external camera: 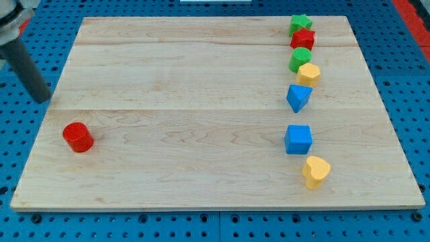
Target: Slide red circle to the top of blue cube
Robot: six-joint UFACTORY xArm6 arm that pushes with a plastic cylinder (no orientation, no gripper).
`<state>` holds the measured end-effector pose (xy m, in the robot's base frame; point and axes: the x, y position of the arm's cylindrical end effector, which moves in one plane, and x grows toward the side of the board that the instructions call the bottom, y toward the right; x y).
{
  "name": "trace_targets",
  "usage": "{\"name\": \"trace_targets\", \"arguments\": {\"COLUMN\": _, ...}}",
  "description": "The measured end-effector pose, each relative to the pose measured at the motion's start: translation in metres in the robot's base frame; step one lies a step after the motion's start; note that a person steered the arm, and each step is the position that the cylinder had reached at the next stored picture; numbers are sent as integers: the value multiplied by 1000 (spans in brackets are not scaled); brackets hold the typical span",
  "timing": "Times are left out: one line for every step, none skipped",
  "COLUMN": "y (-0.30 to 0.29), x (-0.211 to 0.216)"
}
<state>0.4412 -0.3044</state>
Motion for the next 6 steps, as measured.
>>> {"name": "trace_targets", "arguments": {"y": 0, "x": 67}}
{"name": "trace_targets", "arguments": {"y": 0, "x": 94}}
{"name": "trace_targets", "arguments": {"y": 0, "x": 94}}
{"name": "trace_targets", "arguments": {"y": 19, "x": 94}}
{"name": "trace_targets", "arguments": {"y": 46, "x": 80}}
{"name": "trace_targets", "arguments": {"y": 88, "x": 77}}
